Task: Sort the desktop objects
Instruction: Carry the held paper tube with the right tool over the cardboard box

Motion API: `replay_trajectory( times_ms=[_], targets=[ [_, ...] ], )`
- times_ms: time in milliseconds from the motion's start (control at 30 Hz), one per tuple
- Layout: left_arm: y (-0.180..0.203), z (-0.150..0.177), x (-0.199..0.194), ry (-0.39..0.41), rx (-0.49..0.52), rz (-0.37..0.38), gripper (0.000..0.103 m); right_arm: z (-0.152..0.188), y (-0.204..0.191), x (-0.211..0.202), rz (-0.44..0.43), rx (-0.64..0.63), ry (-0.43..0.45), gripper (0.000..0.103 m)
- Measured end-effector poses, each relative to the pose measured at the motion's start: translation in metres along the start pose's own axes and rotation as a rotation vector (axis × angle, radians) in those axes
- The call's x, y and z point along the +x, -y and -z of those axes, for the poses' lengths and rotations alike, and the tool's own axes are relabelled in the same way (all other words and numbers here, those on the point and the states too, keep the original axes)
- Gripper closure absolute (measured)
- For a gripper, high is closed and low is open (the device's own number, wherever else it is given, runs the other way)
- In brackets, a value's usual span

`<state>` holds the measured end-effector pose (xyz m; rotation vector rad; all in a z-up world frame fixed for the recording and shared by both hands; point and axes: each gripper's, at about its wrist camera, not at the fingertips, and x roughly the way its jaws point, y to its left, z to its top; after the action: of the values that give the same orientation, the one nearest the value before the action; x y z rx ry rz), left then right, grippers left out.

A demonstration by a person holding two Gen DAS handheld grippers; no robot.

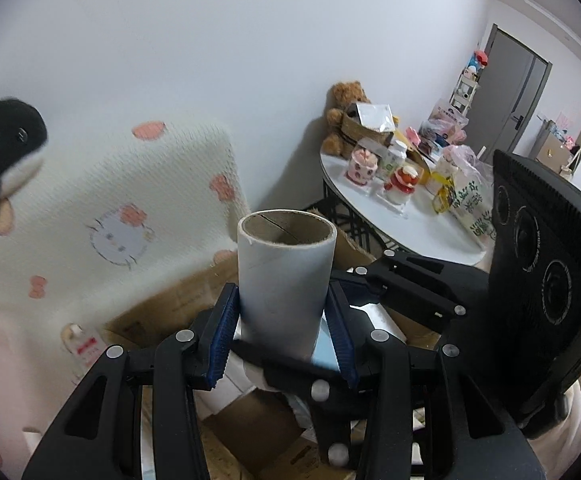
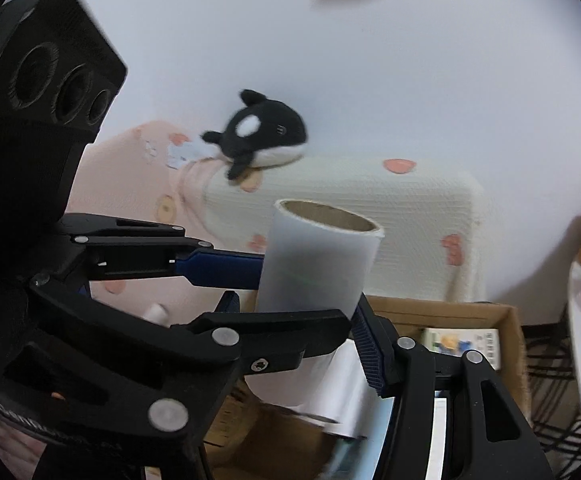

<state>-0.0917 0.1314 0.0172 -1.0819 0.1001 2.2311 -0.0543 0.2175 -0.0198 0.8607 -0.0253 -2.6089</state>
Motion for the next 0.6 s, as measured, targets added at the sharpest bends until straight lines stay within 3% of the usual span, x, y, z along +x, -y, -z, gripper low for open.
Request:
replay_trajectory(
  times_ms=[333,600],
  targets=[
    [-0.021,0.008,0.052,-0.12,-0.116,0.047,0.055,0.025,0.038,0.034,-0.07,0.099,-0.128,0.059],
    [-0.037,0.022,0.09,-0.199,-0.207,0.085,0.055,0.041,0.047,0.057,-0.043,0.115,-0.258,0.059]
  ],
)
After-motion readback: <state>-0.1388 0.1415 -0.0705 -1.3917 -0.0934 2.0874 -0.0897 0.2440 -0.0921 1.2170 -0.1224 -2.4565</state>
